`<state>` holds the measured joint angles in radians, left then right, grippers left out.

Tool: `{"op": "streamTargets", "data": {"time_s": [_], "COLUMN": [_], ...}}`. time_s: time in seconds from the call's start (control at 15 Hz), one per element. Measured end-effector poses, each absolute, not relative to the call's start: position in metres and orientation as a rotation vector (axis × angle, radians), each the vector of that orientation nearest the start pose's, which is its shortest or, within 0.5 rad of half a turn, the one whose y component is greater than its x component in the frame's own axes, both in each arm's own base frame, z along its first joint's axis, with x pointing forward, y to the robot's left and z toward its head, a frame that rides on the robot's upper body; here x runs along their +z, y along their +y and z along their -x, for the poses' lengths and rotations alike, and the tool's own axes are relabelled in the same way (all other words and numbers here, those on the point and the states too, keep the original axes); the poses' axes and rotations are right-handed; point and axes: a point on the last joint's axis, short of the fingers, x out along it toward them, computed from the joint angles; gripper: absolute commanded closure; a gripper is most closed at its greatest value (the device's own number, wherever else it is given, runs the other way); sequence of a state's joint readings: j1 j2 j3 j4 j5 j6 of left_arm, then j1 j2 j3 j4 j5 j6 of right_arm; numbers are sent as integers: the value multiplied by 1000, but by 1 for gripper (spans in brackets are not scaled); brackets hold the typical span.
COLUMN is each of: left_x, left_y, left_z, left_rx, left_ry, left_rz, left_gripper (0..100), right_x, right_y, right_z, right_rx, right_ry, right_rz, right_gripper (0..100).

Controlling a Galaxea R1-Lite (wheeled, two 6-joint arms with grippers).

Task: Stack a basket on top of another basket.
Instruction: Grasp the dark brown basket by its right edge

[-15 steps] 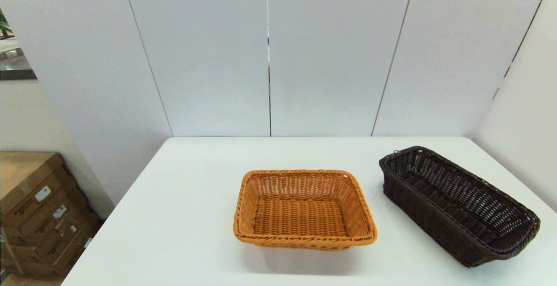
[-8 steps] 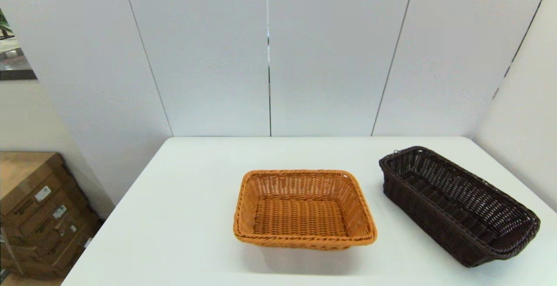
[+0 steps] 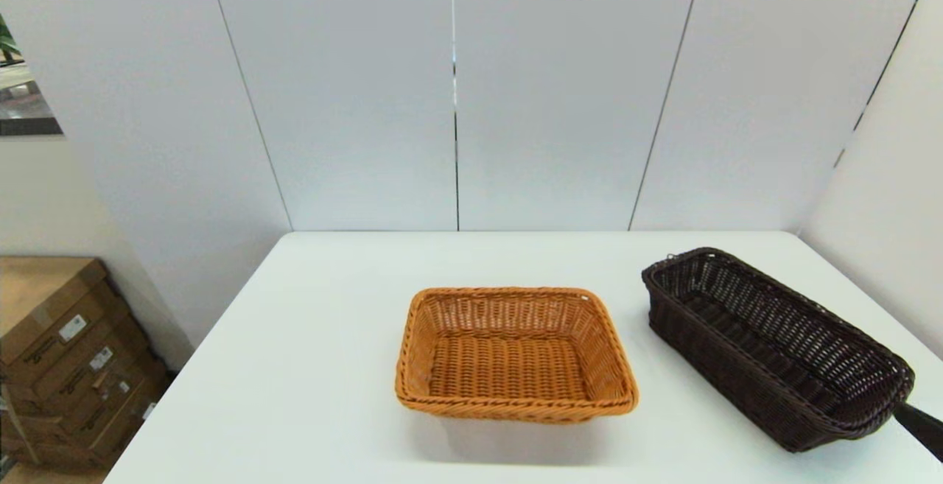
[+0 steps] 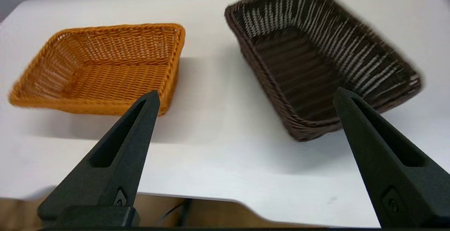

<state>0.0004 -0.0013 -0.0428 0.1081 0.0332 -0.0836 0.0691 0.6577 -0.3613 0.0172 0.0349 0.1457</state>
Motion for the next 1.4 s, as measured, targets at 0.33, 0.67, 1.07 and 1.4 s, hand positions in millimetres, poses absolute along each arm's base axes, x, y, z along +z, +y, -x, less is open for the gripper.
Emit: {"op": "streamTargets", "data": {"time_s": [0.33, 0.67, 1.07, 1.4], "left_x": [76, 76, 76, 76], "left_y": [1, 1, 1, 1], "left_z": [27, 27, 27, 27], "left_rx": [36, 36, 36, 36], "left_ry": [63, 63, 63, 63], "left_rz": [82, 82, 82, 82], "left_gripper": [0, 0, 0, 0], "right_x": [188, 175, 151, 126], "right_y": [0, -14, -45, -61], "right_z": [-122, -182, -219, -247], "right_rx": [-121, -482, -718, -777], "right_ry": [638, 889, 1056, 1148], "right_rz": [-375, -620, -691, -701], "right_gripper": [0, 0, 0, 0]}}
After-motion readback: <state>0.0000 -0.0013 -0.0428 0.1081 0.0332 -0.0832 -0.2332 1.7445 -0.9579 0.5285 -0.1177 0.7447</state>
